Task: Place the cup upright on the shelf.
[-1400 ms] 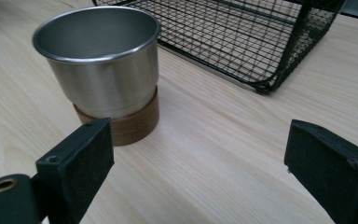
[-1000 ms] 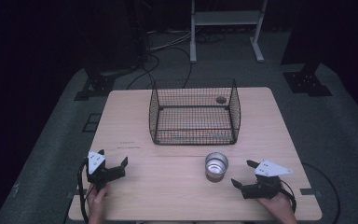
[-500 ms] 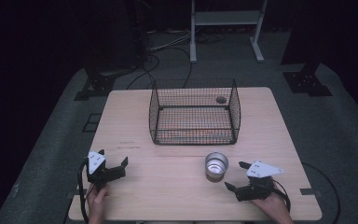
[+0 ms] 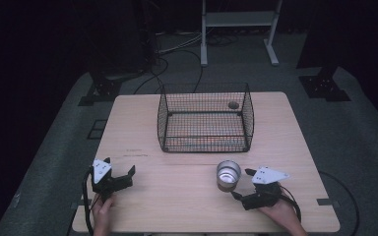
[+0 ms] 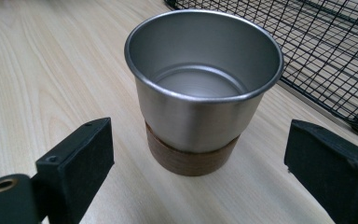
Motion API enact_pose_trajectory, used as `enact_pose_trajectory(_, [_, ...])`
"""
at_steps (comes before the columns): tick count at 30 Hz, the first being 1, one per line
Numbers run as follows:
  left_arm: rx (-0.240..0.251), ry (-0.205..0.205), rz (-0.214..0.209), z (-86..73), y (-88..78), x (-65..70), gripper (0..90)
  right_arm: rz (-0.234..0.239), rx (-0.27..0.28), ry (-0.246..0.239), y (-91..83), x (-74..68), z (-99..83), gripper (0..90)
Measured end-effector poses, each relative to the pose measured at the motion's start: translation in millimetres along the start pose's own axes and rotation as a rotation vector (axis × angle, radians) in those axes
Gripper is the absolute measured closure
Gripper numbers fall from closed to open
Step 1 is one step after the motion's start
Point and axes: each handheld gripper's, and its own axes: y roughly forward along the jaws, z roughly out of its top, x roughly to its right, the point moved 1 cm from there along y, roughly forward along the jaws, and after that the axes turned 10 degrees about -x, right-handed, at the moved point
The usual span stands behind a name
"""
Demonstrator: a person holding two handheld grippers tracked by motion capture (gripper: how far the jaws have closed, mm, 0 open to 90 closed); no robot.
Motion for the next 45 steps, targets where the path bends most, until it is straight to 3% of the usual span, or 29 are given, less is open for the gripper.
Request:
enact_pose_trajectory(10, [0.001,-0.004,0.0,-0.1,-0.1,-0.4,0.0,0.03,-0.036,-0.015,7.0,0.4,16.1,7.5])
enact_pose_trajectory(22, [0.002,-0.006,0.0,-0.1,-0.1,-1.0,0.0,0.027,-0.085,-0.046,13.3,4.7,35.3,7.5])
enact_pose_trajectory(30, [0.002,-0.003,0.0,-0.1,-0.1,-0.4,0.0,0.043,-0.106,-0.058,23.5,5.2,39.5,7.5])
enact_pose_trajectory(32, [0.002,-0.003,0.0,-0.1,-0.1,-0.4,0.0,0.035,-0.108,-0.063,26.2,6.4,39.8,13.9])
enact_pose_trajectory(45, [0.003,-0.003,0.0,-0.1,-0.2,-0.4,0.0,0.045,-0.101,-0.046,25.0,9.4,39.7,18.0])
